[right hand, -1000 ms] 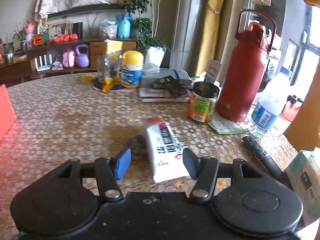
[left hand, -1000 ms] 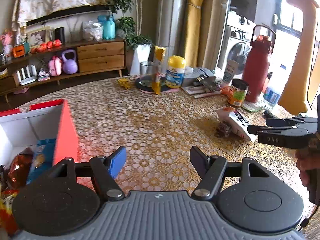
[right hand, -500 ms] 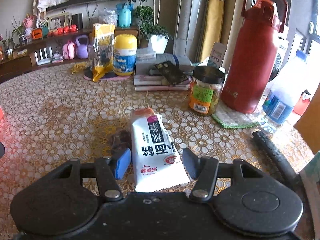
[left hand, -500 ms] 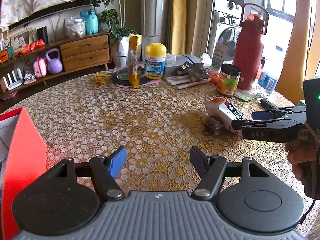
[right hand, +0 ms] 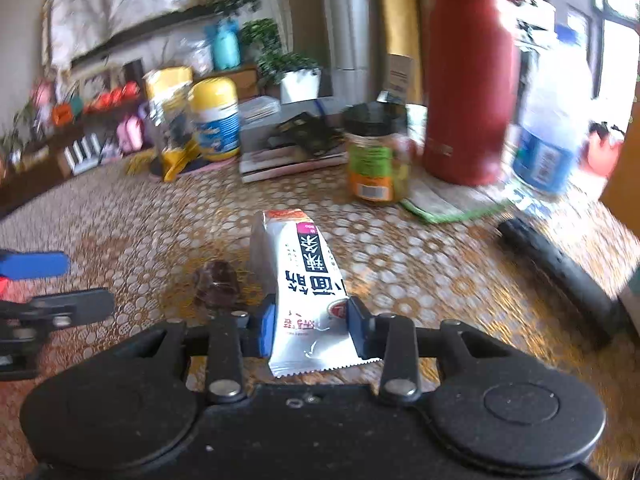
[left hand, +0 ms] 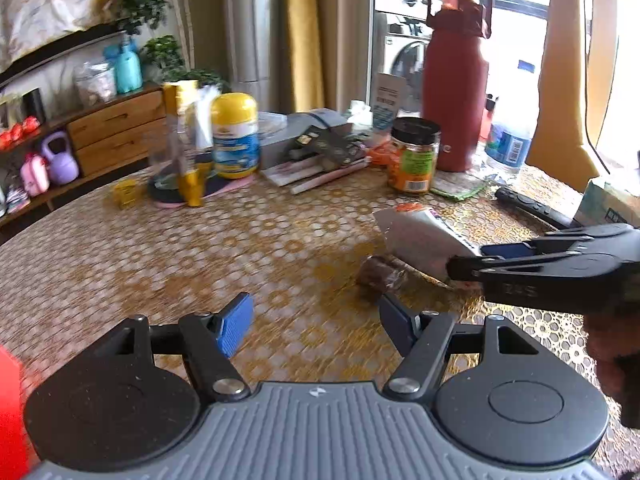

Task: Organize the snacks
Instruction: 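Close right gripper on white bag while left gripper closes on brown candy, then lift and carry the white bag and brown candy over the white box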

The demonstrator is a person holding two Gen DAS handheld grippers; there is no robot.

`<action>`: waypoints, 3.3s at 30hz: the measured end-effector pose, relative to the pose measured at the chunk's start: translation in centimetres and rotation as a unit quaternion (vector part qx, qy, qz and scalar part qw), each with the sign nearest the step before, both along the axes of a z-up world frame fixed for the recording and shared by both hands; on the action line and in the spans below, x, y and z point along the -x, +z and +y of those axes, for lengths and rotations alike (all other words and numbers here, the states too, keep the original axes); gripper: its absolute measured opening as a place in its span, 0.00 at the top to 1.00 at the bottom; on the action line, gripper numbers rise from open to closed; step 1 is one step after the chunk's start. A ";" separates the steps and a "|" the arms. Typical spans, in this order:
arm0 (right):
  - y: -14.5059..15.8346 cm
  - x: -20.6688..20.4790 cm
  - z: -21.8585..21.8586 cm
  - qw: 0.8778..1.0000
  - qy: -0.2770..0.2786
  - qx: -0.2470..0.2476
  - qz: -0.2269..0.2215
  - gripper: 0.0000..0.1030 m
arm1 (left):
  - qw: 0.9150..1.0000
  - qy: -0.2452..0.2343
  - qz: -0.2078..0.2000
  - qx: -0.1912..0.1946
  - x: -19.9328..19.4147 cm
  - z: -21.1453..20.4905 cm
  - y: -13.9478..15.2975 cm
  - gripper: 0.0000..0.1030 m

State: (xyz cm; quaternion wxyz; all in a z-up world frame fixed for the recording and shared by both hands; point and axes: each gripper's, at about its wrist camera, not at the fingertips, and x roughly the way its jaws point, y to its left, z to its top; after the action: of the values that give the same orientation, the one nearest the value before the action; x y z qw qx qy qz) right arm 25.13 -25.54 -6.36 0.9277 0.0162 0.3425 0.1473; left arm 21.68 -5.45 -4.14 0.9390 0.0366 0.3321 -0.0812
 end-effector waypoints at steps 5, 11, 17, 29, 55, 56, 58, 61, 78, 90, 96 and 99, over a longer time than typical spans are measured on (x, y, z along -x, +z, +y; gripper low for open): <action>0.4 1.4 -2.6 0.999 -0.023 -0.031 -0.002 0.66 | 1.000 -0.017 0.002 -0.004 -2.4 -2.2 -1.4 0.32; 0.9 3.0 -3.9 0.998 -0.037 -0.051 -0.011 0.66 | 1.000 -0.025 0.008 -0.014 -4.8 -4.3 -3.0 0.32; 0.7 3.4 -4.4 0.997 -0.045 -0.065 -0.008 0.66 | 0.999 -0.023 0.020 -0.021 -6.3 -5.7 -4.5 0.32; 0.5 4.5 -4.2 0.996 -0.050 -0.079 -0.002 0.66 | 1.000 -0.008 0.012 0.006 -4.5 -5.0 -4.1 0.59; 0.7 15.4 4.3 0.997 0.011 -0.074 0.021 0.66 | 0.997 0.057 -0.026 0.041 14.1 4.2 1.5 0.59; 0.8 15.9 4.6 0.997 0.015 -0.073 0.022 0.66 | 0.997 0.060 -0.027 0.043 14.7 4.6 1.5 0.59; 0.9 16.9 5.1 0.997 0.021 -0.072 0.021 0.66 | 0.996 0.066 -0.029 0.046 15.9 5.2 1.4 0.59; 1.0 18.5 6.1 0.997 0.030 -0.069 0.020 0.66 | 0.995 0.076 -0.032 0.051 17.7 6.2 1.5 0.59; 4.9 23.4 12.4 0.991 0.113 -0.072 -0.015 0.66 | 0.986 0.133 -0.072 0.076 25.2 11.6 3.9 0.59; 8.0 24.4 17.1 0.981 0.174 -0.074 -0.044 0.66 | 0.975 0.183 -0.104 0.075 27.6 16.3 6.2 0.59; 9.2 24.6 19.7 0.974 0.209 -0.073 -0.053 0.66 | 0.969 0.211 -0.113 0.069 28.1 18.7 7.1 0.59; 9.7 24.6 21.4 0.970 0.226 -0.072 -0.054 0.66 | 0.966 0.222 -0.115 0.067 28.2 20.0 7.4 0.59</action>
State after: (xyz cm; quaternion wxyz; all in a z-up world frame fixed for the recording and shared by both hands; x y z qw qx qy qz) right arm 0.56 -4.15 3.34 0.8840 -0.0027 0.2751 0.3780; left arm -6.53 14.50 3.24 0.9657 -0.0917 0.2158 0.1119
